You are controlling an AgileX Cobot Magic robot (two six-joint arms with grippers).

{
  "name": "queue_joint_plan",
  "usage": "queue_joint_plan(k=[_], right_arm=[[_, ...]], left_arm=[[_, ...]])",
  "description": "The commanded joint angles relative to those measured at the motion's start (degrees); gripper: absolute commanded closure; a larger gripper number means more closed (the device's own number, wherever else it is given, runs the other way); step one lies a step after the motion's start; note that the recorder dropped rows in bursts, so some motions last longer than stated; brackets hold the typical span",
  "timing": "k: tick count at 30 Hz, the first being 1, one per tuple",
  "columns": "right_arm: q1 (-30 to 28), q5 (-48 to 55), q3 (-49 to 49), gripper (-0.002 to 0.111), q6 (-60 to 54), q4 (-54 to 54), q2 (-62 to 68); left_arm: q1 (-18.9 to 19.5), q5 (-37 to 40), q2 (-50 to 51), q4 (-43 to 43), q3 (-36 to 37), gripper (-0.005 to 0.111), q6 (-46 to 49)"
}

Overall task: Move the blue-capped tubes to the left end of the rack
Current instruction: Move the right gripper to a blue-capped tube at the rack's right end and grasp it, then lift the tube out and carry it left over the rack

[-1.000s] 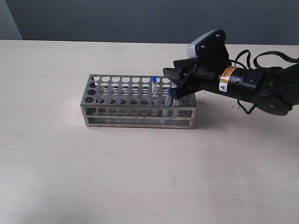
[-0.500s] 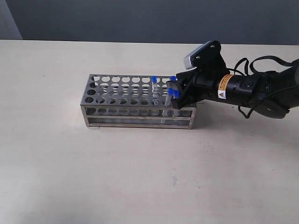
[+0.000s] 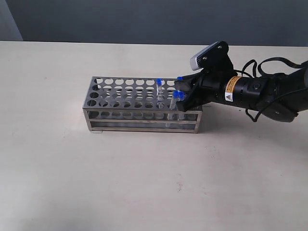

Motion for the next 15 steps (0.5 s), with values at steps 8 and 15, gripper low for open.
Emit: queue_joint_plan(k=[8, 15], right_arm=[[-0.05, 0.42, 0.12, 0.109, -0.10, -0.75, -5.73], [0.36, 0.28, -0.49, 0.109, -0.10, -0.96, -13.47]], left_arm=[[-0.39, -0.67, 0.26, -0.03, -0.11, 0.106, -0.20], [-0.39, -0.67, 0.26, -0.03, -0.11, 0.106, -0.20]])
